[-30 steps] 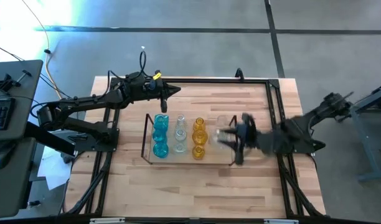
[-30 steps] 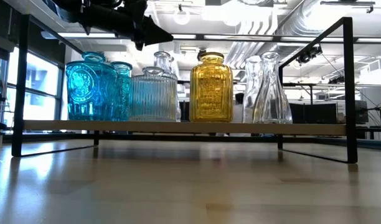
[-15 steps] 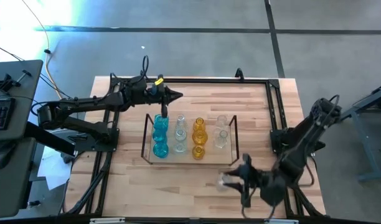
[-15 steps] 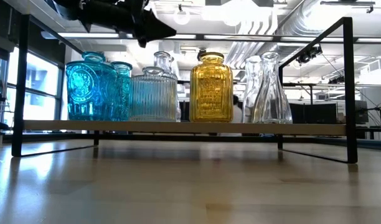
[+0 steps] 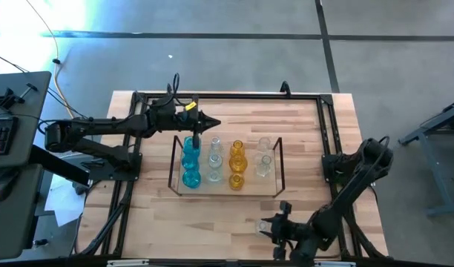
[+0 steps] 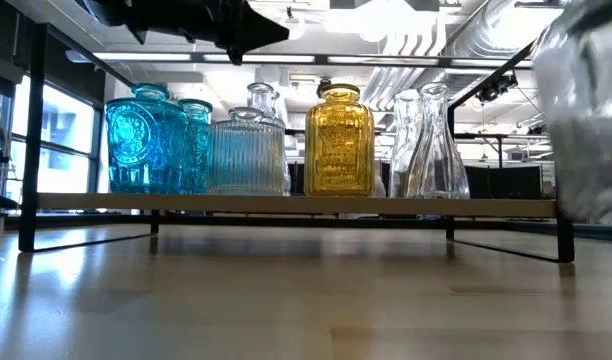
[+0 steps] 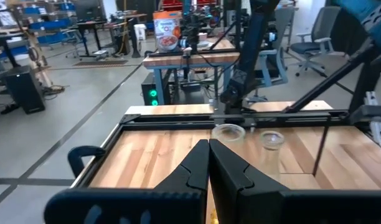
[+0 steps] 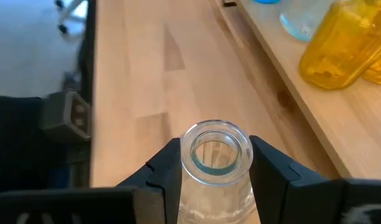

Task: Sort vases onto shelf
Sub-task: Put the transparent vase on the shelf

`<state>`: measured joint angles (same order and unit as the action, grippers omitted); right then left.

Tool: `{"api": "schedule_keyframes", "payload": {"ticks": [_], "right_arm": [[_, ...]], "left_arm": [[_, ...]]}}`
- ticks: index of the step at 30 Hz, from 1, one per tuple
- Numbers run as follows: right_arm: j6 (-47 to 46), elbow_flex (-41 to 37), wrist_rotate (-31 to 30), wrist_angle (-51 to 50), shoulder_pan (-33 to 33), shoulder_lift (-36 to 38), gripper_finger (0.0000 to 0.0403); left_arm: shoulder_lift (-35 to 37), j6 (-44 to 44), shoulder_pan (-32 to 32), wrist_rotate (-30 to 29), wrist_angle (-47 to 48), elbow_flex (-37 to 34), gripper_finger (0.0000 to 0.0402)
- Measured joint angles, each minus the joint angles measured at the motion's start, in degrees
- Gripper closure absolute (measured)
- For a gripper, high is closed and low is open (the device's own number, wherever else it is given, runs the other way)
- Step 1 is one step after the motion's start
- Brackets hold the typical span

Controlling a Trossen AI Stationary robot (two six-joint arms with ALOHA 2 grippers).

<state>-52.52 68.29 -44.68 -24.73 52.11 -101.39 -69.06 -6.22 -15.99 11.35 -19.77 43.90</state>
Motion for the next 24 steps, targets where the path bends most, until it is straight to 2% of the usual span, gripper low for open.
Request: {"api": "schedule_keyframes", "payload": {"ticks": [11, 24], "right_arm": [[-1.52, 0.00, -1.82, 4.27, -4.56, -6.26, 0.0282], [-4.03, 0.15, 0.16, 4.52, -6.10, -6.84, 0.0232]], "left_arm": [[0.00, -0.42, 3.54, -0.65, -0.13, 0.00, 0.0402], [0.00, -1.51, 6.39, -1.68, 0.02, 0.00, 0.0401]]}}
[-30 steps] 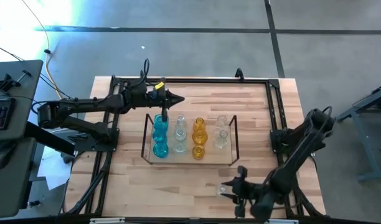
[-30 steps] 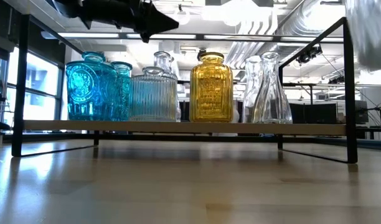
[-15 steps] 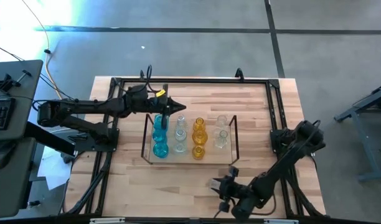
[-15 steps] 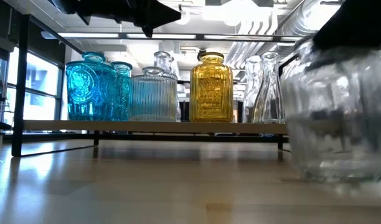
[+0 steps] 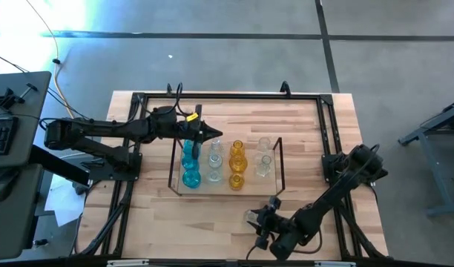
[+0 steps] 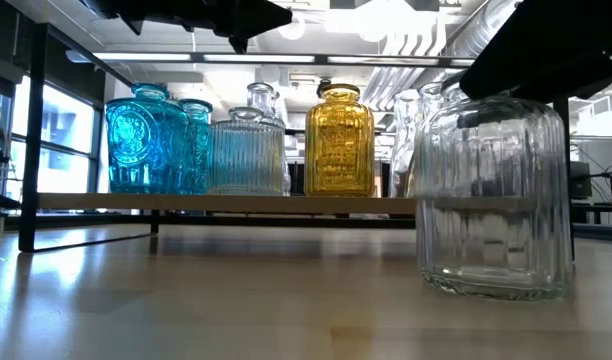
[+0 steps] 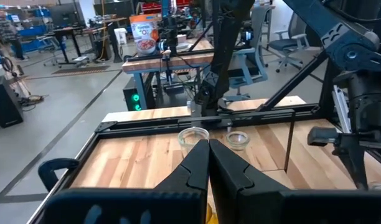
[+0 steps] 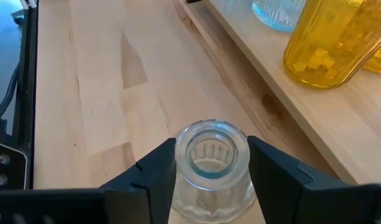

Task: Sort vases onto shelf
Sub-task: Put the transparent vase on the shelf

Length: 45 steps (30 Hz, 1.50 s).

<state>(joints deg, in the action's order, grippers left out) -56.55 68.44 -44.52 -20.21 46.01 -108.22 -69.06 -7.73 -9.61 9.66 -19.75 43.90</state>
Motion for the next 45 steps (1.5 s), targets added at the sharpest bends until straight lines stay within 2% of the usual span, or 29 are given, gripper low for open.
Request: {"api": "schedule_keyframes", "payload": {"ticks": [8, 15, 25, 31, 41, 43, 45], "right_arm": [[1.39, -0.13, 3.32, -0.75, 0.13, 1.41, 0.0215], [1.40, -0.13, 3.47, -0.73, 0.08, 1.44, 0.0204], [1.56, -0.15, 5.81, -0.61, -1.04, 1.51, 0.0147], [4.16, -0.15, 6.42, -0.56, -1.04, 1.79, 0.0141], [8.22, 8.27, 9.46, -13.59, -2.58, 2.05, 0.0141], [9.18, 10.85, 11.79, -16.87, -3.51, 2.05, 0.0141], [8.92, 13.56, 17.30, -20.83, -5.21, 2.14, 0.0141]], "left_arm": [[0.00, 0.00, 0.46, -1.87, 0.11, 0.00, 0.0402], [0.00, 0.00, 0.46, -1.87, 0.55, 0.00, 0.0401], [0.00, 0.00, 1.49, -1.87, 0.57, 0.00, 0.0402], [0.00, 0.00, 1.46, -1.89, 0.59, 0.00, 0.0402], [0.00, -0.35, 1.46, -1.87, 0.72, 0.00, 0.0401], [0.00, -0.37, 1.46, -1.85, 0.74, 0.00, 0.0402], [0.00, -0.39, 1.46, -1.83, 0.85, 0.00, 0.0401]]}}
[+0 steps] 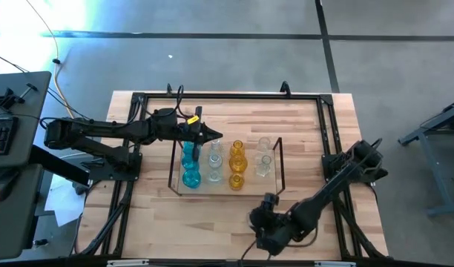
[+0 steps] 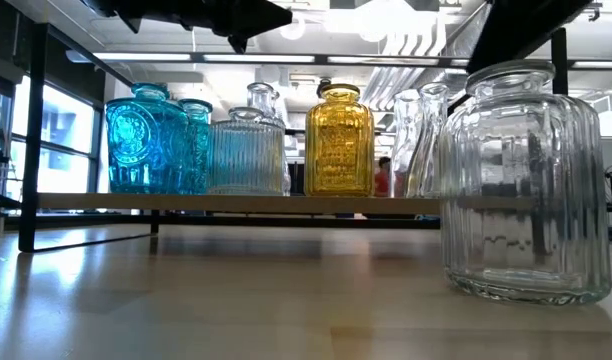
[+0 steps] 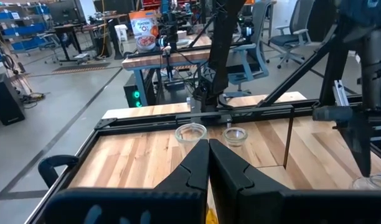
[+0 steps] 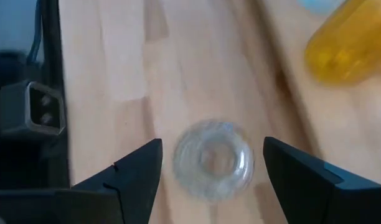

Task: Sort vases onto shelf
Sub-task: Put the transparent vase on the shelf

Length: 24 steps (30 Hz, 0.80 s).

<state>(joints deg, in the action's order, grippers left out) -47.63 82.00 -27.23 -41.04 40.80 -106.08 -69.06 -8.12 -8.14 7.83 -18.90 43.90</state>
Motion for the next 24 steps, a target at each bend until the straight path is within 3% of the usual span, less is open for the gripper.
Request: {"api": "schedule_keyframes", "payload": {"ticks": [4, 8, 24], "right_arm": [[-1.08, 4.41, 12.42, -6.13, -4.75, 0.00, 0.0141], [4.44, 7.67, 17.58, -9.53, -7.62, 0.00, 0.0141], [10.63, 9.15, 21.43, -11.23, -8.11, -3.25, 0.0141]], "left_arm": [[0.00, -0.05, 0.00, 0.03, 0.38, 0.00, 0.0402], [-0.02, -0.55, -0.02, 0.05, 1.44, 0.00, 0.0401], [-0.02, -1.10, 0.00, 0.13, 2.63, 0.00, 0.0401]]}}
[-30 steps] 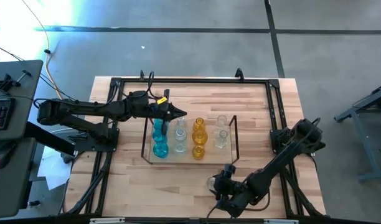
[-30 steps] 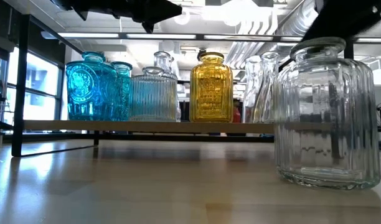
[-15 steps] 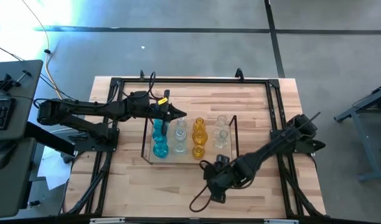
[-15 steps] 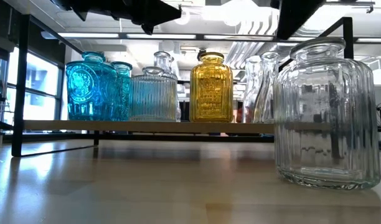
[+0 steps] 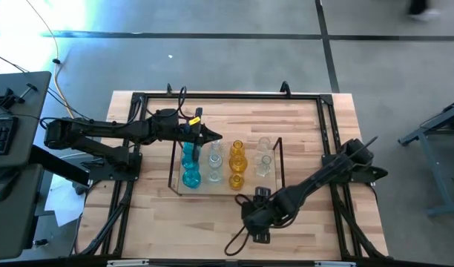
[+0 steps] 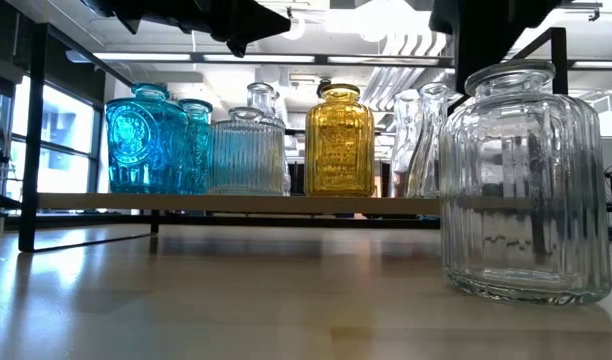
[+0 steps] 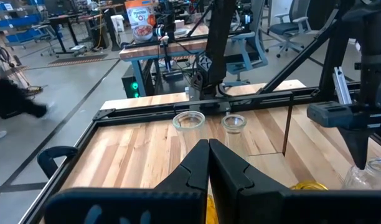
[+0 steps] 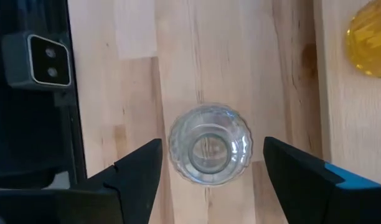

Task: Sort vases onto shelf
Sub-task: Put the transparent vase on the shelf

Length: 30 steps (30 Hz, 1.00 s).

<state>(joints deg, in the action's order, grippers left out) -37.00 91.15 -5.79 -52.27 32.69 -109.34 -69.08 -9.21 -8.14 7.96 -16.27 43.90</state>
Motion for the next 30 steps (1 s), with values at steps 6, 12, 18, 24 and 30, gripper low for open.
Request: {"api": "schedule_keyframes", "payload": {"ticks": [6, 12, 18, 24, 30], "right_arm": [[1.50, 0.00, -0.18, 0.07, 0.48, -1.36, 0.0141], [2.11, 0.00, -0.69, -0.02, 0.72, -2.97, 0.0142], [2.55, -0.02, -2.98, -0.22, 0.72, -2.98, 0.0177], [3.00, -0.02, -2.55, -0.26, 0.70, -2.95, 0.0249], [3.50, 0.41, -1.43, -1.02, 0.66, -2.82, 0.0273]], "left_arm": [[0.00, 0.02, 0.00, -0.02, -0.01, 0.00, 0.0402], [0.00, 0.02, 0.00, -0.02, 0.00, 0.00, 0.0402], [0.00, 0.06, 0.00, -0.02, 0.00, 0.00, 0.0401], [0.00, 0.11, 0.00, -0.02, 0.09, 0.00, 0.0402], [0.00, 0.09, 0.00, -0.02, 0.11, 0.00, 0.0401]]}}
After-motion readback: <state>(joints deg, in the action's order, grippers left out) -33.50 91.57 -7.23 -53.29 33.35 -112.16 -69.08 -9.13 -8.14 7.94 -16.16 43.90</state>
